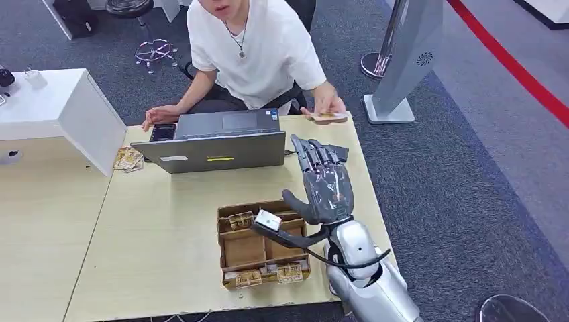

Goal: Pass the card to the sensor for recognition and then transmit it.

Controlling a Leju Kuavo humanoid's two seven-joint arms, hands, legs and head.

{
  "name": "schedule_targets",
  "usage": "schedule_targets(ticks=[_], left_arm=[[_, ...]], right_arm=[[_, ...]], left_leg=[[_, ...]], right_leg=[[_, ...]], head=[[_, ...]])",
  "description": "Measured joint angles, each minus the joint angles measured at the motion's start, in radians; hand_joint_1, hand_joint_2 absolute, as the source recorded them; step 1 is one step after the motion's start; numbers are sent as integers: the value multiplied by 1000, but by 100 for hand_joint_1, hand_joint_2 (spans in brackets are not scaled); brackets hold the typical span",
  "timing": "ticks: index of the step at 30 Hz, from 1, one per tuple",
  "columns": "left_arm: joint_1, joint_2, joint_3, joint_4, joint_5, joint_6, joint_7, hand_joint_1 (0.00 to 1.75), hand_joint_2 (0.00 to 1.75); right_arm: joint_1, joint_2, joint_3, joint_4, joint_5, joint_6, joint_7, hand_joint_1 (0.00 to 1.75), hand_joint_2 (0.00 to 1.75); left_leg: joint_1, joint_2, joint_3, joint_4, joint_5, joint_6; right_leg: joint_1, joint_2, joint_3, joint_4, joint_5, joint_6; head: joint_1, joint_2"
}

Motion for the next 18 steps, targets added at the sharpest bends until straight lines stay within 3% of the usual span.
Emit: schedule_targets(ticks=[3,8,18], left_arm=[[0,0,1,0,0,3,-4,0,0],[1,0,10,0,3,9,-10,0,0],[4,0,40,0,5,18,-10,0,0]], right_arm=[[30,0,3,-42,-62,-24,-35,0,0],[107,-2,5,-150,-280,-65,-142,0,0],[265,-8,-26,-306,-606,-15,-368,0,0]], left_leg=[[0,0,0,0,0,0],[0,0,0,0,0,0],[0,0,0,0,0,0]], right_leg=[[0,0,0,0,0,0],[0,0,0,0,0,0],[0,0,0,0,0,0]], head=[[0,0],[0,0],[0,0]])
